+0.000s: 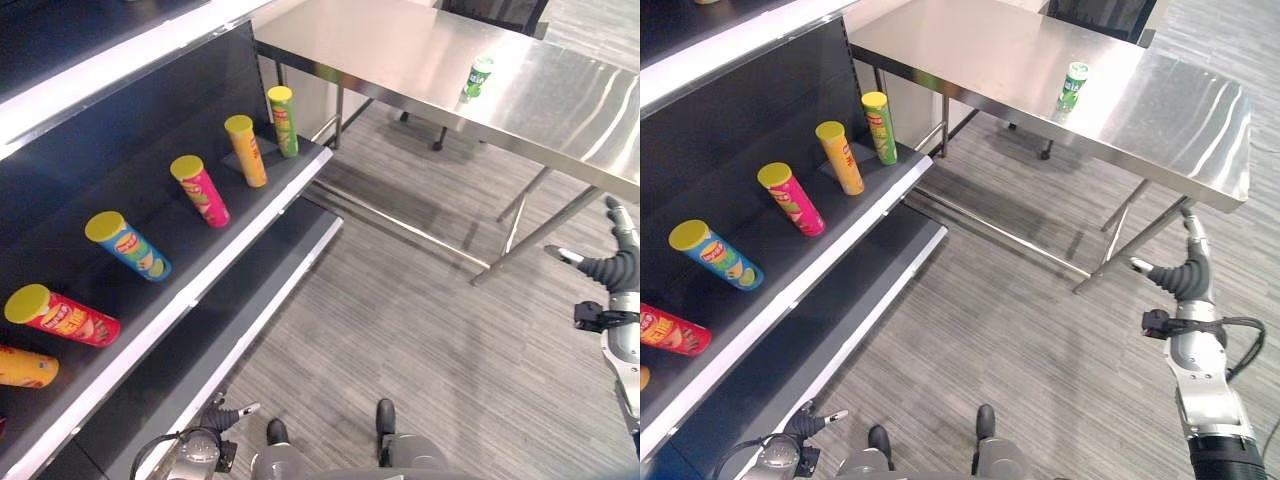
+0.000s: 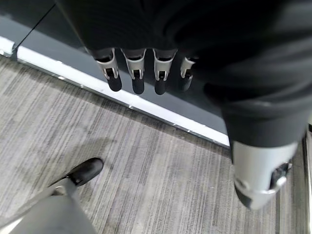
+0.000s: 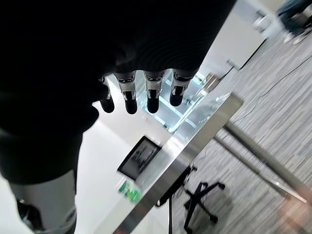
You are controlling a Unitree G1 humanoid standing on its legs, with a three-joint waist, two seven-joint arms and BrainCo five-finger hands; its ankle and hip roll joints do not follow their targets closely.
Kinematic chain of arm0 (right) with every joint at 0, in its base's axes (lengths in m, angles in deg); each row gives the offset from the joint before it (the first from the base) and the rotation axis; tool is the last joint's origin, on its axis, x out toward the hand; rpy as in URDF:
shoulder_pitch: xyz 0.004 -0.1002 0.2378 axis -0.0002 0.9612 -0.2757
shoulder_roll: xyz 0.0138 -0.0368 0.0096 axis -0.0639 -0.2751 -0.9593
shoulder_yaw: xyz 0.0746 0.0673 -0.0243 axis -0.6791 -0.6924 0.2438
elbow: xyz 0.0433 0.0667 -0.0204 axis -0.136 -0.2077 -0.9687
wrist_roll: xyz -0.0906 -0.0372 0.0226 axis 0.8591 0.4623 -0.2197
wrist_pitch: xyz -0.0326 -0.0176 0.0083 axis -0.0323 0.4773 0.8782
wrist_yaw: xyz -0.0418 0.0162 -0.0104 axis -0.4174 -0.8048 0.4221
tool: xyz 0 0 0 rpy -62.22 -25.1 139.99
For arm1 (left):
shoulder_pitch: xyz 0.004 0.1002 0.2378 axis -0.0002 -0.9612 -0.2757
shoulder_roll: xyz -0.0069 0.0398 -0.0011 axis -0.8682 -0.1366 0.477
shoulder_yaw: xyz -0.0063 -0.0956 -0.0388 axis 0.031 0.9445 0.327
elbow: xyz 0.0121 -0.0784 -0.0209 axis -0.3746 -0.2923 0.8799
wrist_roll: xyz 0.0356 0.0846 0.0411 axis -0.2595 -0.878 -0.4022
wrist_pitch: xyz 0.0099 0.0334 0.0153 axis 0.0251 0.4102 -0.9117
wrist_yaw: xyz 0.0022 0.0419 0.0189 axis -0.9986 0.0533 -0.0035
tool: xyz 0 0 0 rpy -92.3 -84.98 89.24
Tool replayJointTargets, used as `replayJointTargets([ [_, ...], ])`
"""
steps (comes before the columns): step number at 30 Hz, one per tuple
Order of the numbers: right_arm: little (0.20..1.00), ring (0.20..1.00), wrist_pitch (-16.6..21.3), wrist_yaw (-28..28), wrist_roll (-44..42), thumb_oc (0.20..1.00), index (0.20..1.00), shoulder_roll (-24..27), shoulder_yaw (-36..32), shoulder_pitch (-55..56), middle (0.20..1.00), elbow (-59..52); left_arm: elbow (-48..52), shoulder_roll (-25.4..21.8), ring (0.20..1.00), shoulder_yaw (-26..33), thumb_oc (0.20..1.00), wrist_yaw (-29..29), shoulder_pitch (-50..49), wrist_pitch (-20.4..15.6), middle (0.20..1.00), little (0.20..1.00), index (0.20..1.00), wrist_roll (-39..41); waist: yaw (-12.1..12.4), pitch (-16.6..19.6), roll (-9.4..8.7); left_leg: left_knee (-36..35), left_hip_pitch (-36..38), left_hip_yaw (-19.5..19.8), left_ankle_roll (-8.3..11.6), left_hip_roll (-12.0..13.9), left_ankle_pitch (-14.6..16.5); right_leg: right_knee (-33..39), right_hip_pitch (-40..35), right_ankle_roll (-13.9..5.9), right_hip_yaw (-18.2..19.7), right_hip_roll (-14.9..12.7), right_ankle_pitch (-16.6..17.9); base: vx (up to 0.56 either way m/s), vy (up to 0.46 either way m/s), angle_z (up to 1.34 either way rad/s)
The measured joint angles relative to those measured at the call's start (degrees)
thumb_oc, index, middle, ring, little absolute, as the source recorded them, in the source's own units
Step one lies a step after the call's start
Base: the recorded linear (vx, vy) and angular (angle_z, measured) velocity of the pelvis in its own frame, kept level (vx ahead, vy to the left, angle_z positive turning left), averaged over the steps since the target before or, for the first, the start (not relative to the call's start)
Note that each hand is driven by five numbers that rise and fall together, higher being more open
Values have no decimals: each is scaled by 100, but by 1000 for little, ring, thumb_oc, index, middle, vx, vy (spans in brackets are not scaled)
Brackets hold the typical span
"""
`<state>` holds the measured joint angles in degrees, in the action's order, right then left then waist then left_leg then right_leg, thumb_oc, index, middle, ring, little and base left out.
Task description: Put the goods on the table back onto the shelves and tidy them up.
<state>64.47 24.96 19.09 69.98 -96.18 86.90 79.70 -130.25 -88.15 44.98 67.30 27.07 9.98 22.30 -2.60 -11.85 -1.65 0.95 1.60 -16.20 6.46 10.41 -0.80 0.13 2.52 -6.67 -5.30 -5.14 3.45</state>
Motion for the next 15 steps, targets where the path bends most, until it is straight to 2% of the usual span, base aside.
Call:
replayJointTargets([
  [1, 1000, 1000, 1, -4, 0, 1000, 1000, 3, -1, 15, 1000, -3, 46, 1, 1000, 5, 1000, -2, 23, 0, 1000, 1000, 1000, 2, -6, -6, 18, 96, -20, 7, 4, 41, 4, -28, -5, 14, -19, 19, -50, 123, -149, 3],
  [3, 1000, 1000, 10, -3, 2, 1000, 1000, 5, 5, 76, 1000, -19, 183, -17, 1000, 9, 1000, -11, 50, -4, 1000, 1000, 1000, 6, 63, -23, -4, 766, -199, 154, 53, 178, 49, -231, -25, 165, 5, 92, -229, 114, -132, -5],
  [4, 1000, 1000, 14, -2, 1, 1000, 1000, -1, 5, 79, 1000, -15, 238, -53, 1000, 6, 1000, -23, 73, -3, 1000, 1000, 1000, 9, 102, -112, -80, 1343, -383, 376, 71, 225, 49, -359, -44, 373, 37, 99, -379, 118, -54, -13],
  [6, 1000, 1000, 28, -29, -2, 1000, 1000, 64, -22, 42, 1000, -42, 257, -44, 1000, -44, 1000, -44, 79, -2, 1000, 1000, 1000, 9, 196, -163, -170, 2123, -748, 863, 265, 268, -141, -425, -157, 496, 141, 100, -459, 215, 5, -11],
  [8, 1000, 1000, 11, -70, -6, 1000, 1000, 208, -62, 33, 1000, -30, 247, -18, 1000, -233, 1000, -66, 144, -5, 1000, 1000, 1000, 8, 143, -176, -195, 2421, -1078, 1176, 297, 198, -69, -406, -119, 517, 133, 74, -462, 185, 55, 1],
  [9, 1000, 1000, 12, -70, -6, 1000, 1000, 249, -83, 15, 1000, -47, 225, 44, 1000, -241, 1000, -101, 167, -5, 1000, 1000, 1000, 10, 140, -173, -180, 2072, -1156, 1206, 204, 58, 148, -329, -103, 520, 153, 54, -459, 302, 174, -4],
  [10, 1000, 1000, 10, -71, -8, 1000, 1000, 252, -83, 13, 1000, -37, 222, 59, 1000, -242, 1000, -112, 167, -7, 1000, 1000, 1000, 10, 141, -173, -165, 1877, -1180, 1235, 181, 7, 163, -306, -103, 522, 165, 54, -458, 408, 224, -12],
  [12, 1000, 1000, 11, -99, -7, 1000, 1000, 300, -46, -16, 1000, -22, 73, 96, 1000, -300, 1000, -113, 191, -25, 1000, 1000, 1000, 0, 173, -157, -98, 753, -1046, 1263, 198, -255, 111, -312, -1, 530, 329, 77, -451, 348, 208, -35],
  [13, 1000, 1000, 12, -108, -5, 1000, 1000, 372, -22, -92, 1000, -28, -152, 141, 1000, -402, 1000, -111, 306, -11, 1000, 1000, 1000, -14, 209, -155, 39, 252, -1050, 1257, 191, -398, 108, -288, 132, 526, 478, 92, -447, 303, 216, -50],
  [14, 1000, 1000, 12, -108, -4, 1000, 1000, 410, -22, -123, 1000, -36, -226, 185, 1000, -425, 1000, -113, 323, -6, 1000, 1000, 1000, -31, 227, -134, 147, 62, -1031, 1258, 156, -435, 125, -253, 173, 473, 518, 114, -412, 222, 172, -53],
  [15, 1000, 1000, 7, -106, -4, 1000, 1000, 412, -11, -148, 1000, -35, -271, 198, 1000, -424, 1000, -112, 326, -6, 1000, 1000, 1000, -65, 228, -138, 158, 8, -999, 1270, 43, -476, -30, -210, 175, 400, 639, 115, -356, 193, 188, -53],
])
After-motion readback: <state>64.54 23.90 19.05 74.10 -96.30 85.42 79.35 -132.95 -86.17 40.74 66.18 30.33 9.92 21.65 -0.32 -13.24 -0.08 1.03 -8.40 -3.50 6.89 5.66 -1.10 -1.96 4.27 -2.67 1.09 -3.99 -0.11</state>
